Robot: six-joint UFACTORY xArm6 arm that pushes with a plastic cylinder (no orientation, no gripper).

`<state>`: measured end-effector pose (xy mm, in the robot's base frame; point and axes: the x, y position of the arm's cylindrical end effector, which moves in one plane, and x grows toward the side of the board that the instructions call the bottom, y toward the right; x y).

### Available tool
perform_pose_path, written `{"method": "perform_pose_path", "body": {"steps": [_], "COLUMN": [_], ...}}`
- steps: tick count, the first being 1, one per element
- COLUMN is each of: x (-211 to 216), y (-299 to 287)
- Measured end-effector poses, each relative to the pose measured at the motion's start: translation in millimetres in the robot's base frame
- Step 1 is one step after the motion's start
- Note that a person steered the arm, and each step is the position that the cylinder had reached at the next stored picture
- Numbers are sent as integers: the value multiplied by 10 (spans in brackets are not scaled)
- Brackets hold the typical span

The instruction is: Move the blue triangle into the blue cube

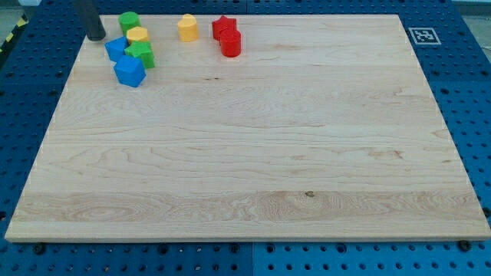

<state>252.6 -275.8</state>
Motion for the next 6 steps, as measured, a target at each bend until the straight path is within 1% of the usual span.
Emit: {"method": "perform_pose_path", "body": {"steps": [1, 2, 3, 4, 6], "x": [127, 363, 375, 404, 724], "y": [32, 165, 288, 288, 420]}}
